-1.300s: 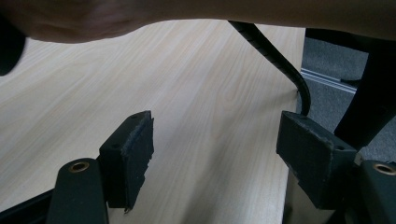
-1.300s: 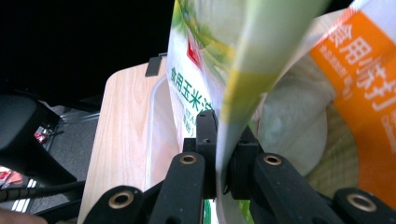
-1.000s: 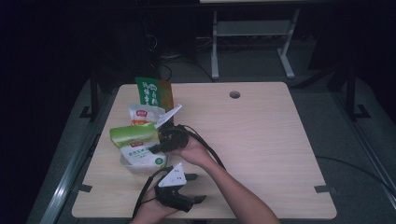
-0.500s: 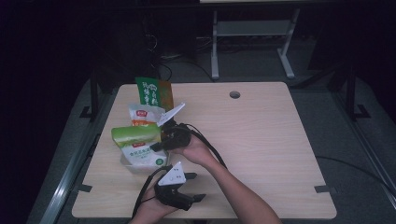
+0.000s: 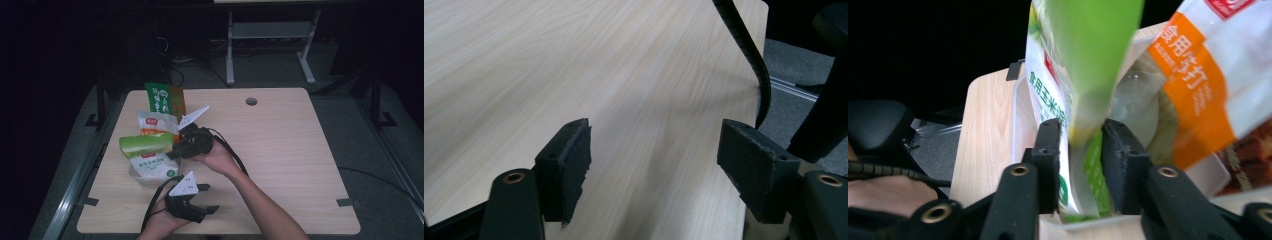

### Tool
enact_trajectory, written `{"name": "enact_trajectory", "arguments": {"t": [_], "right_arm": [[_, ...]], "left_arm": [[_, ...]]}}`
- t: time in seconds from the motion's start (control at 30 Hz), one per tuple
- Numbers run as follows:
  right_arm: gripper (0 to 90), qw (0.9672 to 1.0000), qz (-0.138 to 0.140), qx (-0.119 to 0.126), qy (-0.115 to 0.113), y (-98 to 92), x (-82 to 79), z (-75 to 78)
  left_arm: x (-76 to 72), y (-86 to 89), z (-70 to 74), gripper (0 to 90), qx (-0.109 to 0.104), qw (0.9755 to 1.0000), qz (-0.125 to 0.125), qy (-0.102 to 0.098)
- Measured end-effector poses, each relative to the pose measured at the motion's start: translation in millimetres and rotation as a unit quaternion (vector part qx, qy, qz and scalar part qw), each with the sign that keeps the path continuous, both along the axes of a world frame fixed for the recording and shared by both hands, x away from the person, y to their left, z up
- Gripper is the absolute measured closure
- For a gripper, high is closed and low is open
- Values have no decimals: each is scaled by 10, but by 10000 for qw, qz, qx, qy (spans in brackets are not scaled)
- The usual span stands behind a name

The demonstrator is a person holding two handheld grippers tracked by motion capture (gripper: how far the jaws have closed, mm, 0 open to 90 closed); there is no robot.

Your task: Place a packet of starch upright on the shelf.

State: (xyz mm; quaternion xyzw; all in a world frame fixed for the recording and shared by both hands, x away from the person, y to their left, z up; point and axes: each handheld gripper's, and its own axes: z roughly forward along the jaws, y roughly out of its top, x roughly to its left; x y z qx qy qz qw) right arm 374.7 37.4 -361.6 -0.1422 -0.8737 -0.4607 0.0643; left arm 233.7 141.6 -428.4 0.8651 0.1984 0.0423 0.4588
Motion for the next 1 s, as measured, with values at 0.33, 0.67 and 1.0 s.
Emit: {"name": "enact_trajectory", "arguments": {"t": [0.33,0.67,1.0], "right_arm": [[533,9997,-200,101,76,-323,46,69],[493,9983,-551,-33,207,-689,126,48],[448,9971,-728,-148,155,-889,164,52]], "left_arm": [[22,16,13,295,6,10000,57,-38],[43,29,24,282,54,9999,101,-100],[61,42,26,270,59,9997,187,-121]]}}
